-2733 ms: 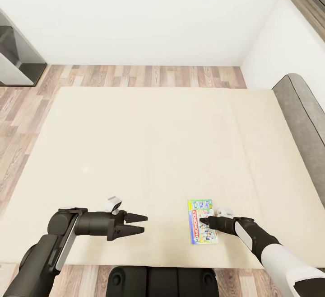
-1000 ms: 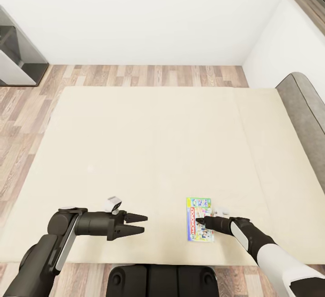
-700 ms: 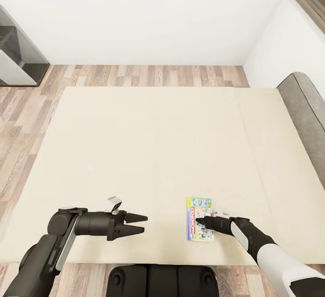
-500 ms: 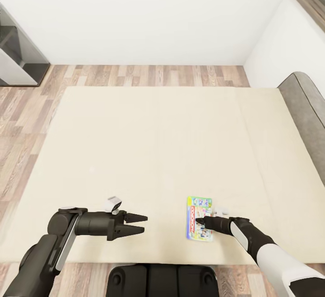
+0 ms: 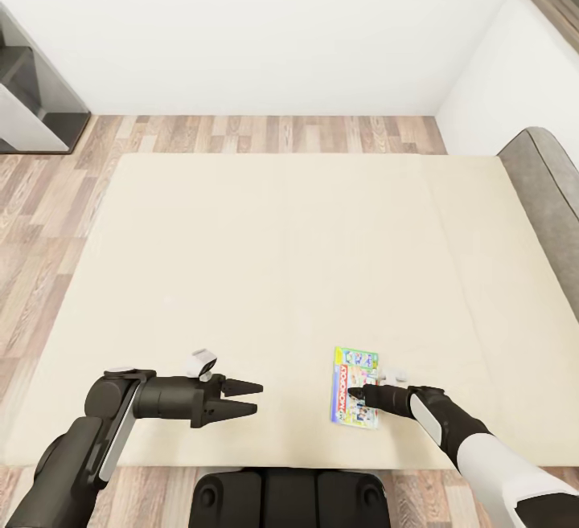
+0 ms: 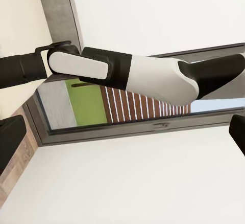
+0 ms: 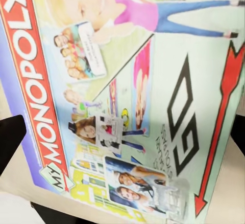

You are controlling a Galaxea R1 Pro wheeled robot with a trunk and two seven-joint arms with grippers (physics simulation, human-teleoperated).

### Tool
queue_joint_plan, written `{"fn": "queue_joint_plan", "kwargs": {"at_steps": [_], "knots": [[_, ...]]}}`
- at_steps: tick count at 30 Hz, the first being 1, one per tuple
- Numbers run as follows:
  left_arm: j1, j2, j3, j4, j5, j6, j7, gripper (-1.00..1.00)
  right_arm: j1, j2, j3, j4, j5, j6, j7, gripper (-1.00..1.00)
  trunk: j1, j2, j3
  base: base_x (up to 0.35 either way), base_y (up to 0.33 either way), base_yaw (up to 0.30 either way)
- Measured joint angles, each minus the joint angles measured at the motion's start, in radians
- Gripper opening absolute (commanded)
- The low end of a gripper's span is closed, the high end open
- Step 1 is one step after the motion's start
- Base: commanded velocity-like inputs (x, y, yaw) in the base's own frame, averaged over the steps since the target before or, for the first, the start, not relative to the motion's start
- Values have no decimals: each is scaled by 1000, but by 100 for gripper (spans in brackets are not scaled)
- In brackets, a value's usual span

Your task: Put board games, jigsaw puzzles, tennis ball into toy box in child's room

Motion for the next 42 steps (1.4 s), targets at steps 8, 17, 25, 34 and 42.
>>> {"fn": "queue_joint_plan", "kwargs": {"at_steps": [8,17,25,34,42], "knots": [[0,0,0,0,0,0,0,100,0,0,0,0,0,-1,0,100,0,0,0,0,38,0],[0,0,0,0,0,0,0,100,0,5,1,0,1,-9,-1,100,0,0,0,0,32,0],[0,0,0,0,0,0,0,100,0,6,2,0,1,-13,-1,100,0,0,0,0,73,0],[0,0,0,0,0,0,0,100,0,6,2,0,1,-14,-1,100,0,0,0,0,74,0],[0,0,0,0,0,0,0,100,0,6,2,0,1,-14,-1,100,0,0,0,0,94,0]]}}
